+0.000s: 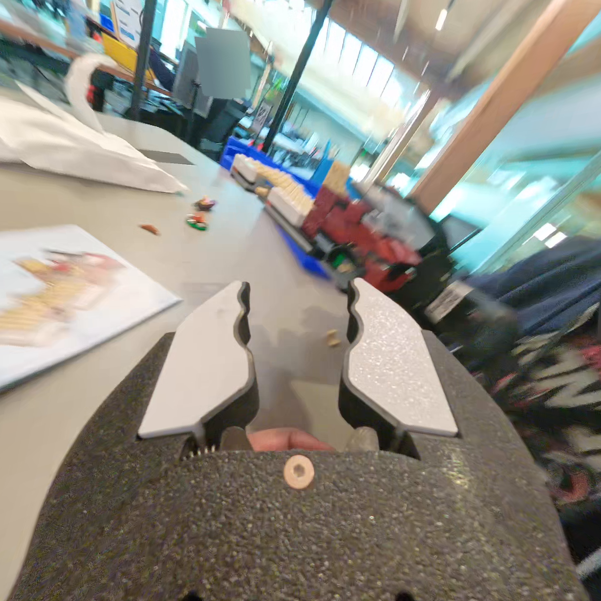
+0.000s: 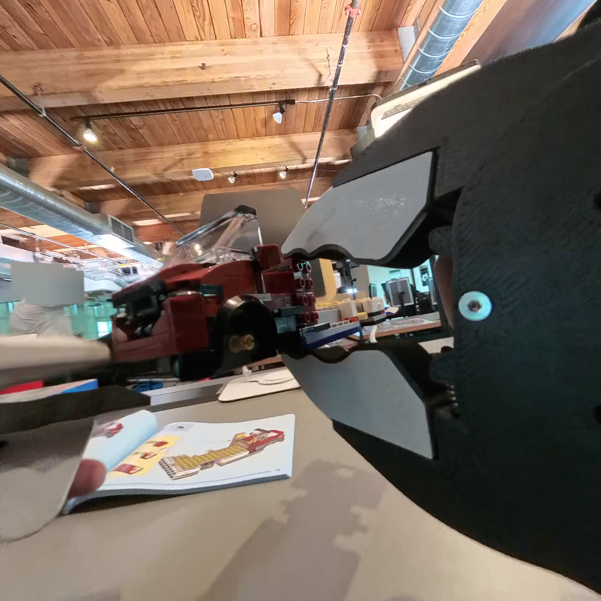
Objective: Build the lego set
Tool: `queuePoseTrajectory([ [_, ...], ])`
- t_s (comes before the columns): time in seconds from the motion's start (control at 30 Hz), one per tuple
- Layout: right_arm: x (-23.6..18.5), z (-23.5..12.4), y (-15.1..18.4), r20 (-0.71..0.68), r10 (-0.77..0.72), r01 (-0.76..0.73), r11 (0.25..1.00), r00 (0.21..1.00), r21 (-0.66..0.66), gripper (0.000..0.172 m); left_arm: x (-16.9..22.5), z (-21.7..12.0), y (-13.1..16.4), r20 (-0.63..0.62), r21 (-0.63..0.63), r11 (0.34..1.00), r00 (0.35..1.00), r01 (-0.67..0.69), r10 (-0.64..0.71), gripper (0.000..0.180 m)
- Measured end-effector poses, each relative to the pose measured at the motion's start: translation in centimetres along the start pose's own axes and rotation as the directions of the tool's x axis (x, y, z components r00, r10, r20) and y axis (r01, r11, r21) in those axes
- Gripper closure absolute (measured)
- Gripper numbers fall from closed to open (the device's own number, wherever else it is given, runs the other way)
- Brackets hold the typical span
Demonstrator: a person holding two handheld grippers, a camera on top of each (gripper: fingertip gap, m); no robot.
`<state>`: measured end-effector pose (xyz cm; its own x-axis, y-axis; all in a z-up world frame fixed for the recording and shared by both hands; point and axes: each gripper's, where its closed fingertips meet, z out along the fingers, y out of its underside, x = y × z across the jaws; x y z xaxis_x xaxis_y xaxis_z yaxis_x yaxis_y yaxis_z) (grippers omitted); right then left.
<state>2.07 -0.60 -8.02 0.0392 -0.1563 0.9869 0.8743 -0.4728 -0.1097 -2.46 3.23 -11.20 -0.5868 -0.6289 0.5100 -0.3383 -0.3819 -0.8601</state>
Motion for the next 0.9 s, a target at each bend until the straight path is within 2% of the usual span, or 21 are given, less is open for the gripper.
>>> queuePoseTrajectory([
  [0.1, -0.5, 0.4, 0.6, 0.014, -0.008, 0.009, 0.999, 1.0, -0.043, 0.121, 1.5, 0.9, -0.6, -0.104, 0.106, 0.949, 0.952, 0.298, -0.287, 0.115],
  [0.2, -1.0, 0.7, 0.8, 0.03, -0.005, 0.007, 0.998, 1.0, -0.069, 0.121, 3.1, 2.3, -0.2, -0.197, 0.111, 0.899, 0.896, 0.424, -0.398, 0.111],
  [0.3, -1.1, 0.9, 0.7, 0.033, -0.017, 0.02, 0.997, 0.999, -0.071, 0.121, 3.9, 3.1, 0.0, -0.243, 0.098, 0.885, 0.874, 0.454, -0.421, 0.109],
  [0.57, -1.5, 0.9, 0.1, 0.027, -0.046, 0.047, 0.998, 0.999, -0.05, 0.121, 3.3, 3.3, 1.1, -0.227, -0.008, 0.86, 0.836, 0.51, -0.499, 0.119],
  [0.7, -1.6, 0.8, -0.5, 0.026, -0.052, 0.053, 0.998, 0.998, -0.043, 0.121, 3.2, 3.4, 1.0, -0.269, 0.005, 0.829, 0.799, 0.559, -0.538, 0.122],
  [0.9, -1.0, 0.9, -1.1, -0.028, -0.078, 0.078, 0.997, 0.997, -0.009, 0.121, 3.3, 2.9, 0.2, -0.346, 0.072, 0.817, 0.782, 0.573, -0.518, 0.124],
])
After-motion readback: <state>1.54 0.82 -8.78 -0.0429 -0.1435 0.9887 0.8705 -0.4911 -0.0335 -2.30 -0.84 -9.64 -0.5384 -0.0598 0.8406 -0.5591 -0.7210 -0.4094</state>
